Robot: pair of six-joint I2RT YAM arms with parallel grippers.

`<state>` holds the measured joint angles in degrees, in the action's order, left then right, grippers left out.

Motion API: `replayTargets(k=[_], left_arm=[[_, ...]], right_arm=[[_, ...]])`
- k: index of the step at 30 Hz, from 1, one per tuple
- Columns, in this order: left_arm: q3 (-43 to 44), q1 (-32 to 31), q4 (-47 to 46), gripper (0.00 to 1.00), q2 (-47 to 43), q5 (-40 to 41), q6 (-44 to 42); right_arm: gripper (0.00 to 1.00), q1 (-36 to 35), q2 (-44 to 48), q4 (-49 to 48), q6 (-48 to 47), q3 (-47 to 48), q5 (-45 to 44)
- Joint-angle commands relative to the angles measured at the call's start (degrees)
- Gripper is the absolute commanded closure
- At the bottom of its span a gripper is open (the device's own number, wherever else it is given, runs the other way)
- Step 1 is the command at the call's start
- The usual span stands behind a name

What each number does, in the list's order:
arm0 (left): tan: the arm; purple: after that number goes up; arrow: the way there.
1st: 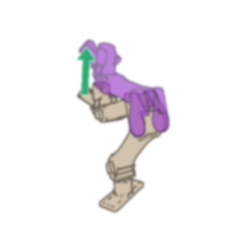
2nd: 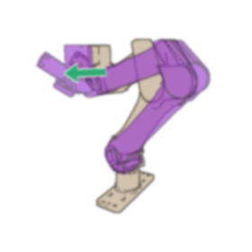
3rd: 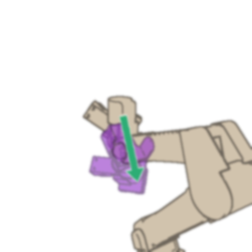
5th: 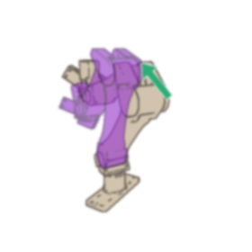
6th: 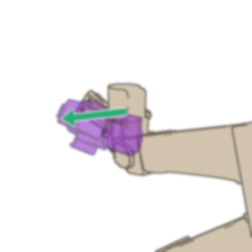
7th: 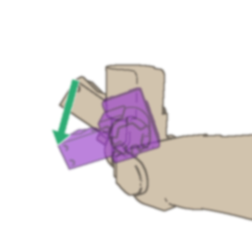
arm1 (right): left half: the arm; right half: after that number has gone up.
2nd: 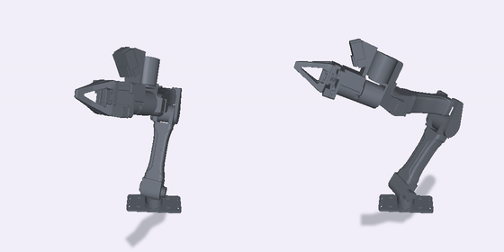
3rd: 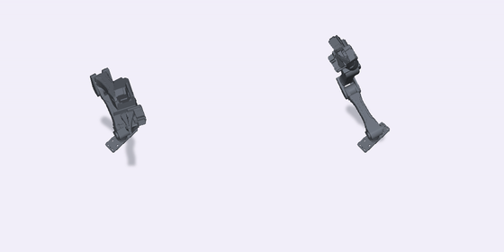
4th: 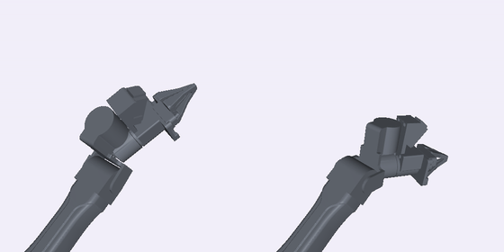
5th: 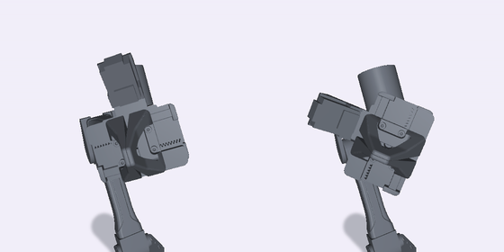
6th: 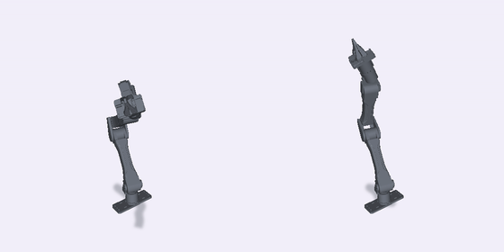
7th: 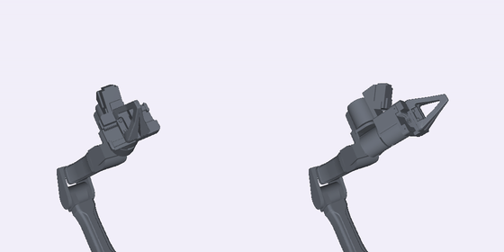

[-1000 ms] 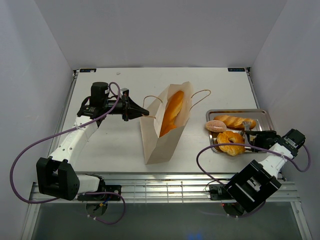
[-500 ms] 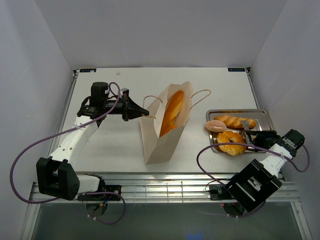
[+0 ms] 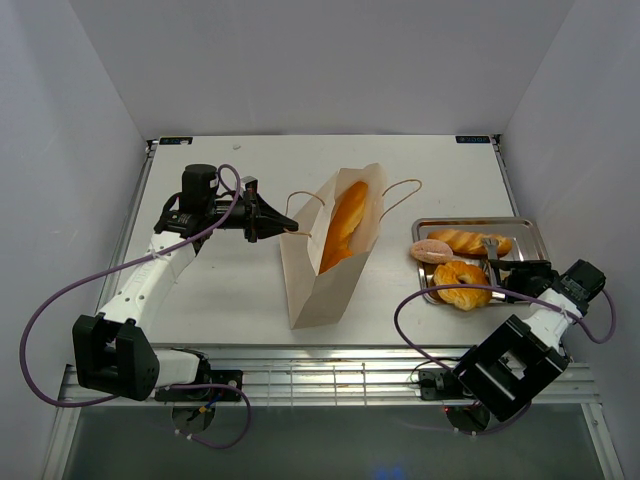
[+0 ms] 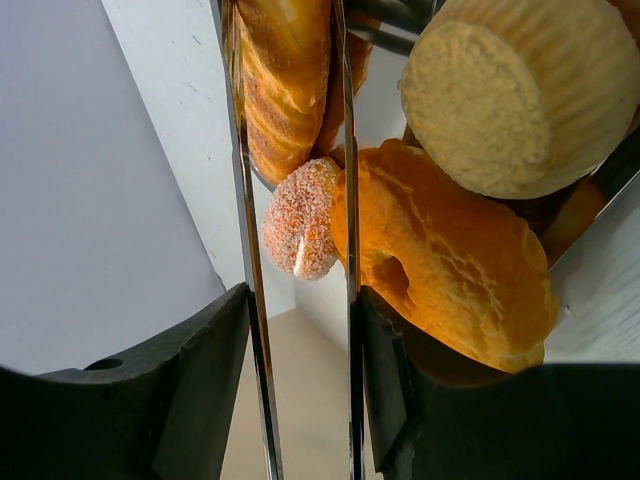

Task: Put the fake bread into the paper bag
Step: Pick up the fake bread from the plate.

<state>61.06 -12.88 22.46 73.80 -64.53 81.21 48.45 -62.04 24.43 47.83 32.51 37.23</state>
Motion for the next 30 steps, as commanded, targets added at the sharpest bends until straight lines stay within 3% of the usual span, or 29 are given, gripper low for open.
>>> replayTargets(k=[1,10,18,24,30], left_arm=[[0.11,-0.12,0.57,1.0,-1.73,0.28,-1.14],[0.38,-0.12,0.83,1.0,-1.47,0.46,-1.4],[1.87,-0.12,1.71,1.0,-0.85,0.64,-2.02],[2.31,-0.3,2.42,1.0,-0.76,0.64,-2.46],[2.31,-0.47,3.21,1.0,-0.67,0.37,-2.72]], right_arm=[[0.48,-0.54,-0.8,-5.53,1.3,-0.7,1.88],[0.5,-1.33,-3.09,-9.57,2.44,-0.43,2.14],[0.81,-1.51,-2.65,-10.1,2.79,-0.78,2.49],[0.92,-1.51,-1.24,-9.57,3.67,0.44,2.49],[0.92,-2.21,0.43,-5.89,4.64,7.19,1.44]])
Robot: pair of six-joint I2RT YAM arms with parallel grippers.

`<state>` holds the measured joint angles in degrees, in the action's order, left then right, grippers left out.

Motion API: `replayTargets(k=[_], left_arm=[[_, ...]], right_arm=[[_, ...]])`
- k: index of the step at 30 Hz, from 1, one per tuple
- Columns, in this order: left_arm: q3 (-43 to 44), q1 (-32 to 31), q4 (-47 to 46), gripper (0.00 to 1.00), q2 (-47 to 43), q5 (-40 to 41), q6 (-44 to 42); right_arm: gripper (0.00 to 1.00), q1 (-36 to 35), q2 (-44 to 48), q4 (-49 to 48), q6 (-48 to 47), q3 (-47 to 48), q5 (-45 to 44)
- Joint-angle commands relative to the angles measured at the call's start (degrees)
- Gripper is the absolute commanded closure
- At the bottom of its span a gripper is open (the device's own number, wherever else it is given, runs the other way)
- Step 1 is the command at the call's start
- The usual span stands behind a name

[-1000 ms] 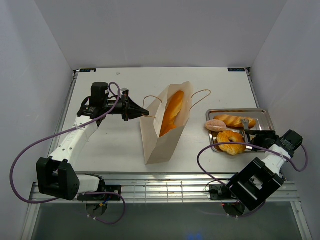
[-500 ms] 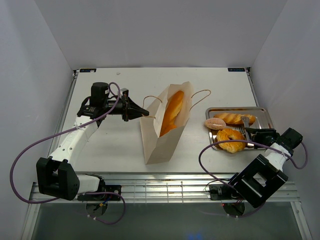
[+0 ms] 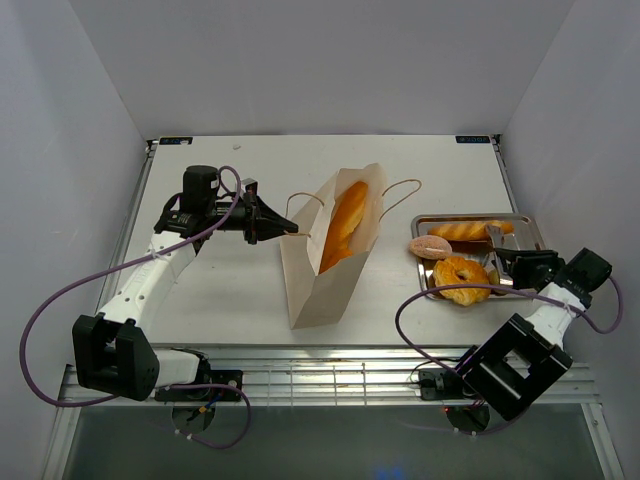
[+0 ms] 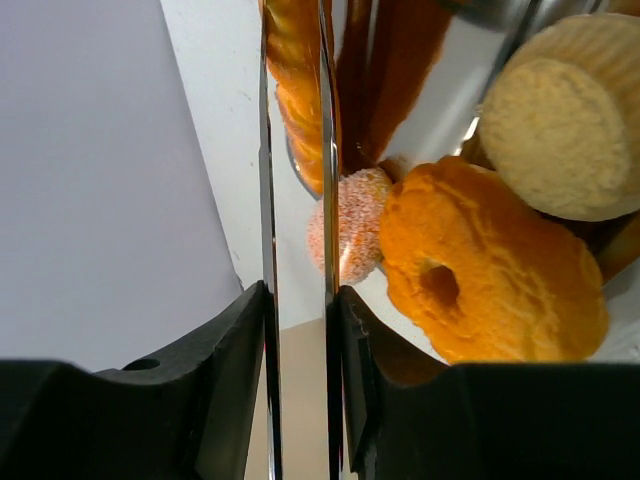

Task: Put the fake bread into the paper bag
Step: Pick up the fake bread from the plate, then place the fake bread in the paper bag.

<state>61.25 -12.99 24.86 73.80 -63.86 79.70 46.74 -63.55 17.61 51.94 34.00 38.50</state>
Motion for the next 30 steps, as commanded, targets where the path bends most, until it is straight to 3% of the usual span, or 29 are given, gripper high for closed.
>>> replayTargets(k=[1,13,22,27,30], left_arm=[[2.03,-0.28,0.89,1.0,-0.67,-0.31,-1.3],[5.01,-0.37,4.23,1.0,0.56,-0.31,-3.67],[6.68,-0.45,6.86,1.0,0.03,-0.04,-5.43],[6.16,-0.37,7.57,1.0,-1.02,0.75,-5.52],[5.46,-0.19,7.57,1.0,-1.99,1.19,-5.52]], right_arm=[[0.92,-0.68,2.29,1.03,0.96,6.6,-0.09],[0.92,-2.88,6.07,10.51,4.48,21.71,2.71],[0.92,-11.48,-0.07,13.59,8.96,47.71,11.06],[0.92,-12.55,-5.25,14.47,12.47,65.1,18.09],[0.92,-13.69,-6.76,15.34,14.06,69.78,23.45]])
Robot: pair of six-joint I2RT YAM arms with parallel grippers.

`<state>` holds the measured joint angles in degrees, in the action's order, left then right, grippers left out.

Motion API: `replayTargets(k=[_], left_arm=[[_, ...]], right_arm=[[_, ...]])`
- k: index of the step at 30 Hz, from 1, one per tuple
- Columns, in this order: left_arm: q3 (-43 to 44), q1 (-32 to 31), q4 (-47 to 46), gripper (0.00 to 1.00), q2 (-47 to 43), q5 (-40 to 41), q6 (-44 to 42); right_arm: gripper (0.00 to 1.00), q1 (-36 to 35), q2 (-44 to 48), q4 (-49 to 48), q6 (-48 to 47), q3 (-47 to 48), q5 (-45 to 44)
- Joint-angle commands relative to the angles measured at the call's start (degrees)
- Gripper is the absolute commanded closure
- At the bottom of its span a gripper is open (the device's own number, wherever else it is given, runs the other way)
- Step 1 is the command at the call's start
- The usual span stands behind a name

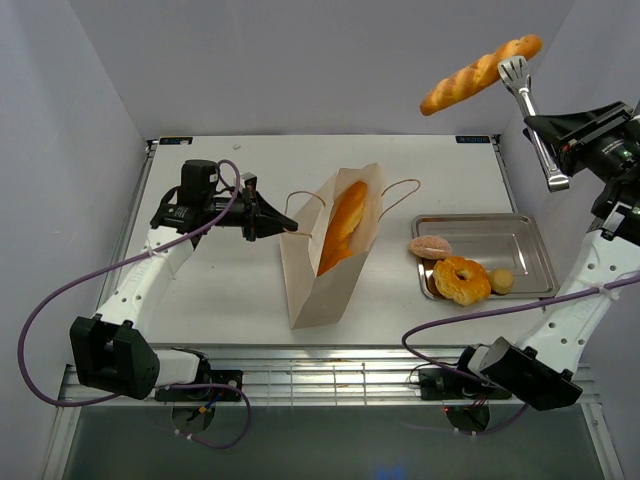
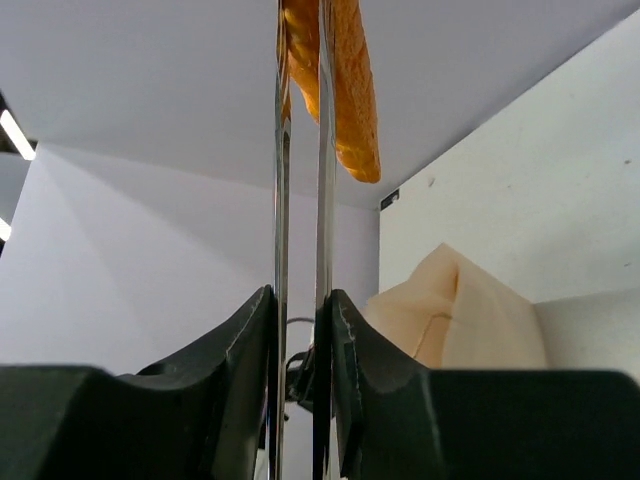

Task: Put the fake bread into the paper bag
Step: Place the fake bread in the paper bag.

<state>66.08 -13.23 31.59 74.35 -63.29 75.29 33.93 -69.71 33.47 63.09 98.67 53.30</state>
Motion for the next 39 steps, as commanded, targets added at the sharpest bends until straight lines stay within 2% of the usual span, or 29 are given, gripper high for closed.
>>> replayTargets(k=[1,4,8,14,16,17,20,23,28,32,36,39], left_arm=[[0.02,0.05,0.92,1.0,-2.89,0.88,-0.76],[-0.87,-0.04,0.4,1.0,-3.94,1.58,0.03],[-2.27,0.05,0.22,1.0,-5.61,2.2,0.73],[-3.69,0.05,-1.27,1.0,-7.81,3.08,3.11],[-3.33,0.14,-0.92,1.0,-8.08,3.34,2.94],[-3.33,0.05,-0.83,1.0,-8.16,3.61,3.11],[-3.51,0.05,-0.74,1.0,-8.78,4.31,3.64],[-3.24,0.14,-0.75,1.0,-8.87,4.57,3.9],[-2.54,0.14,-0.66,1.0,-9.22,5.1,4.25],[-2.28,0.14,0.22,1.0,-9.48,5.19,4.08],[-2.1,0.14,0.4,1.0,-9.22,5.37,4.17],[-1.92,0.14,0.4,1.0,-9.13,5.54,4.17]], right_arm=[[0.92,-1.5,-0.69,-0.52,3.26,7.21,11.1],[0.92,-2.03,0.1,2.72,2.92,8.9,15.76],[0.92,-3.17,3.87,6.07,1.78,6.28,20.87],[0.92,-8.79,11.78,13.88,-4.55,-4.96,21.67],[0.92,-12.12,12.41,17.39,-7.26,-5.77,20.19],[0.92,-13.18,12.15,24.38,-12.33,-5.42,18.96],[0.92,-17.93,11.36,34.17,-22.01,-3.75,13.86],[0.92,-19.78,10.39,41.74,-26.25,-0.51,10.69],[0.92,-25.92,12.75,41.76,-25.91,-4.7,2.36],[0.92,-28.57,13.73,41.76,-27.05,-7.96,-0.99],[0.92,-32.43,12.5,41.76,-27.23,-7.97,-4.42],[0.92,-38.39,11.18,40.8,-26.36,-7.71,-7.5]])
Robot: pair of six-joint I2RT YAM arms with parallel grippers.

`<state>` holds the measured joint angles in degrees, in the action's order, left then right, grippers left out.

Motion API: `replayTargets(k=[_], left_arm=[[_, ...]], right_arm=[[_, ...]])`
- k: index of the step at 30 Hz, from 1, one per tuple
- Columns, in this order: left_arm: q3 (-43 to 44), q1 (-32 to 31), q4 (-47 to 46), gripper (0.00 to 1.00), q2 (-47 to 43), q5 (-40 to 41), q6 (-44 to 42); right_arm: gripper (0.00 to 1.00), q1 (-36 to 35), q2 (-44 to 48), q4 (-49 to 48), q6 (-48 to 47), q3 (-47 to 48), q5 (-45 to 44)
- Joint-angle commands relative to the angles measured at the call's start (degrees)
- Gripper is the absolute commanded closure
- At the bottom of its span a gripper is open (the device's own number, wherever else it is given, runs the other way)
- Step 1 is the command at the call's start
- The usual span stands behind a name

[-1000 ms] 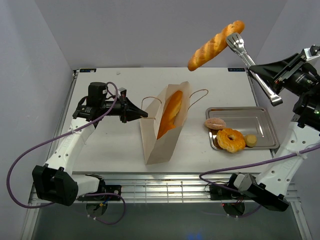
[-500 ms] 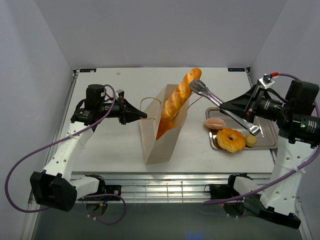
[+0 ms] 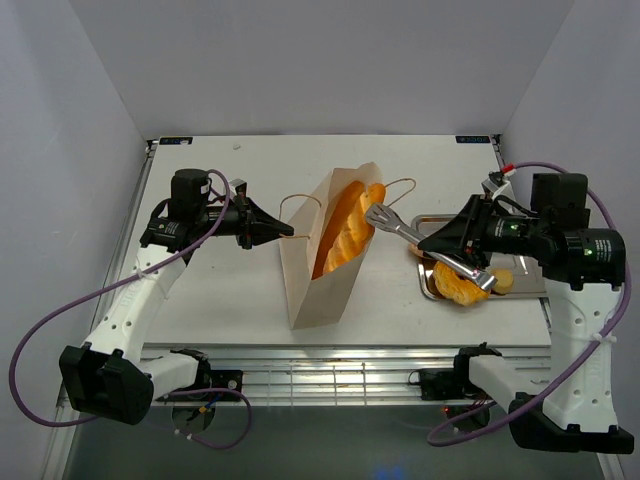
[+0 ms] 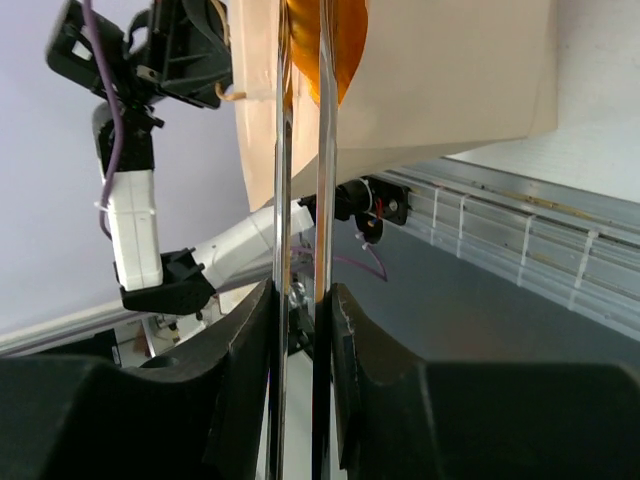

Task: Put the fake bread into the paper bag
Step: Place the fake bread in the paper bag.

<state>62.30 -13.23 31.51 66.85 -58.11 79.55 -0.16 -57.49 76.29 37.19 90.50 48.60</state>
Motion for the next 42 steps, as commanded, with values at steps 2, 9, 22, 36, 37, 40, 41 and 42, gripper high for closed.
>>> replayTargets(k=[2,9,22,36,37,40,41,42], left_arm=[[1.77,0.14,0.57,1.0,-1.81,0.45,-0.1],[1.42,0.05,0.66,1.0,-2.42,0.89,0.43],[1.59,0.14,0.75,1.0,-2.86,1.07,0.52],[1.24,0.14,0.49,1.0,-2.86,0.54,0.43],[1.24,0.14,0.57,1.0,-2.78,0.36,0.43],[1.24,0.14,0.49,1.0,-2.95,0.28,0.35],[1.24,0.05,0.49,1.0,-3.04,0.36,0.34],[1.24,0.14,0.49,1.0,-3.13,0.45,0.43]], right_arm=[[0.92,-6.77,-1.57,-4.91,2.0,0.38,-4.21],[0.92,-16.97,-2.27,-15.28,9.65,-3.39,-8.88],[0.69,-17.06,-4.12,-16.35,10.01,-3.58,-4.39],[0.58,-17.15,-4.55,-15.74,10.71,-2.78,-3.69],[0.58,-17.06,-4.73,-15.74,10.8,-2.52,-3.51],[0.57,-17.06,-4.99,-15.74,10.89,-1.82,-3.25],[0.57,-17.06,-5.0,-15.47,10.89,-1.21,-3.25],[0.58,-17.15,-5.17,-15.38,10.89,-0.94,-3.33]])
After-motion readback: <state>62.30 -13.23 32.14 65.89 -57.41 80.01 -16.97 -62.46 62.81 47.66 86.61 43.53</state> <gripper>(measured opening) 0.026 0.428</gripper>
